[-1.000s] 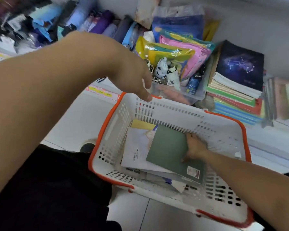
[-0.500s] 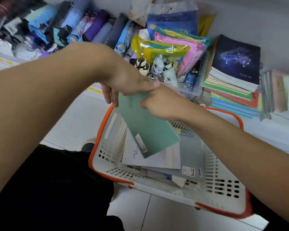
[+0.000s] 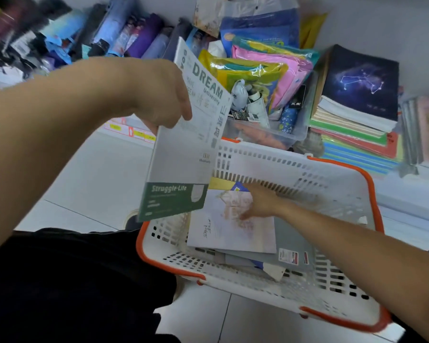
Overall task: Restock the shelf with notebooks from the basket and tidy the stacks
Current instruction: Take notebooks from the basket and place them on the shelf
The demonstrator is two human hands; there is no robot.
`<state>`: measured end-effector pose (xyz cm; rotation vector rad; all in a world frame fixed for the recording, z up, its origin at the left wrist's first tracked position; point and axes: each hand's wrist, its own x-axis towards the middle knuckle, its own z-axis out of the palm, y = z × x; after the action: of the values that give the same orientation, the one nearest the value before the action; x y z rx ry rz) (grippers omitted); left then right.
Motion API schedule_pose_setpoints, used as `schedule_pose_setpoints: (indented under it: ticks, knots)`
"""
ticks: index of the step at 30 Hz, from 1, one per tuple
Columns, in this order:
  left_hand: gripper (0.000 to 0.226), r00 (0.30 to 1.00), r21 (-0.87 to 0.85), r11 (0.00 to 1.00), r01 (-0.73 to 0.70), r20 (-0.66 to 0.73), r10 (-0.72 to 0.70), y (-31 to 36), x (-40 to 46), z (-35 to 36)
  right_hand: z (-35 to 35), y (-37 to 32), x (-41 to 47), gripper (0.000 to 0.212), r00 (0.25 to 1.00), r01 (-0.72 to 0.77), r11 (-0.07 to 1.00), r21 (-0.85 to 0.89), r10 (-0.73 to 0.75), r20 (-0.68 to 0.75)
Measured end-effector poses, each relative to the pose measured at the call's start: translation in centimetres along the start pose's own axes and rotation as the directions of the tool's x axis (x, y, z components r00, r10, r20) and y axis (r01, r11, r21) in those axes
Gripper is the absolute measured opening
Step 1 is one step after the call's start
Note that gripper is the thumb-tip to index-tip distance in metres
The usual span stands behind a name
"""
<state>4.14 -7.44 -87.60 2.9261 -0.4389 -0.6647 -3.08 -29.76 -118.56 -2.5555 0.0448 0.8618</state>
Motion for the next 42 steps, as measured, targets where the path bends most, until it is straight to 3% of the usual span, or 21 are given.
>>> schedule_pose_setpoints:
  ticks: [2, 5, 9, 12, 16, 18, 20, 21, 23, 26, 28, 31, 33, 36, 40, 42]
  knots:
    - [0.035, 0.999, -0.066, 0.997, 0.035, -0.022, -0.036, -0.3, 0.2, 0.2, 2.6, 1.8, 0.2, 0.111, 0.999, -0.037, 0.988, -0.153, 0.034, -0.026]
    - [0.025, 0.998, -0.079, 0.997, 0.027, -0.054, -0.031, -0.7, 0.8, 0.5, 3.9, 2.9, 0.5, 0.130, 0.993, -0.111, 0.951, -0.289, 0.095, -0.068]
    - [0.024, 0.991, 0.017, 0.999, 0.032, -0.132, -0.030, -1.7, 1.3, 0.4, 3.4, 3.0, 1.2, 0.129, 0.987, -0.158, 0.959, -0.233, 0.148, -0.060]
    - [0.029, 0.989, -0.042, 0.998, 0.042, -0.140, -0.047, -2.1, 1.2, 0.2, 3.3, 3.4, 1.3, 0.124, 0.985, -0.172, 0.958, -0.230, 0.160, -0.070]
    - [0.036, 0.987, -0.008, 1.000, 0.011, -0.158, -0.012, -2.2, 1.4, 0.5, 3.6, 4.0, 0.9, 0.104, 0.970, -0.227, 0.952, -0.205, 0.203, -0.132]
    - [0.040, 0.987, 0.004, 1.000, 0.019, -0.161, -0.018, -2.1, 1.5, 0.7, 3.1, 3.9, 0.9, 0.072, 0.980, -0.186, 0.963, -0.194, 0.168, -0.107]
    - [0.040, 0.990, 0.046, 0.999, 0.026, -0.139, -0.019, -2.1, 1.6, 0.5, 1.7, 3.0, 0.6, 0.038, 0.993, -0.099, 0.978, -0.182, 0.108, 0.043]
    - [0.037, 0.991, 0.063, 0.998, 0.026, -0.130, -0.018, -2.0, 1.6, 0.4, 0.6, 2.4, 0.2, 0.032, 0.991, -0.057, 0.988, -0.146, 0.073, 0.109]
    - [0.034, 0.992, 0.074, 0.997, 0.024, -0.128, -0.014, -2.0, 1.6, 0.0, -2.7, 1.0, -1.0, 0.042, 0.988, 0.008, 0.999, -0.044, -0.001, 0.156]
    - [0.038, 0.990, 0.035, 0.999, 0.037, -0.135, -0.032, -2.5, 1.7, -0.5, -9.7, -1.5, -4.4, 0.041, 0.995, 0.088, 0.975, 0.203, -0.095, 0.027]
    - [0.034, 0.989, -0.069, 0.995, 0.068, -0.123, -0.076, -3.2, 1.5, -1.3, -14.7, -2.8, -7.4, 0.043, 0.992, 0.118, 0.858, 0.500, -0.120, -0.028]
    - [0.030, 0.974, -0.255, 0.960, 0.112, -0.164, -0.157, -4.4, 1.1, -2.6, -21.2, -3.7, -11.9, 0.041, 0.999, 0.036, 0.559, 0.828, -0.041, -0.016]
    - [0.031, 0.958, -0.493, 0.868, 0.054, -0.221, -0.185, -4.8, 0.4, -3.5, -24.0, -4.6, -14.2, 0.043, 0.999, 0.037, 0.419, 0.907, -0.043, -0.021]
    - [0.043, 0.949, -0.822, 0.563, -0.081, -0.236, -0.208, -4.4, -1.0, -4.7, -25.5, -6.7, -17.1, 0.033, 0.996, 0.068, 0.280, 0.957, -0.078, -0.048]
    - [0.049, 0.958, -0.964, 0.042, -0.261, -0.264, -0.115, -2.4, -2.4, -6.1, -24.1, -8.2, -18.8, 0.050, 0.989, 0.145, 0.266, 0.953, -0.075, -0.129]
    - [0.059, 0.943, -0.942, -0.067, -0.328, -0.324, -0.071, -1.1, -2.8, -6.4, -23.7, -9.5, -19.1, 0.060, 0.981, 0.192, 0.251, 0.949, -0.089, -0.174]
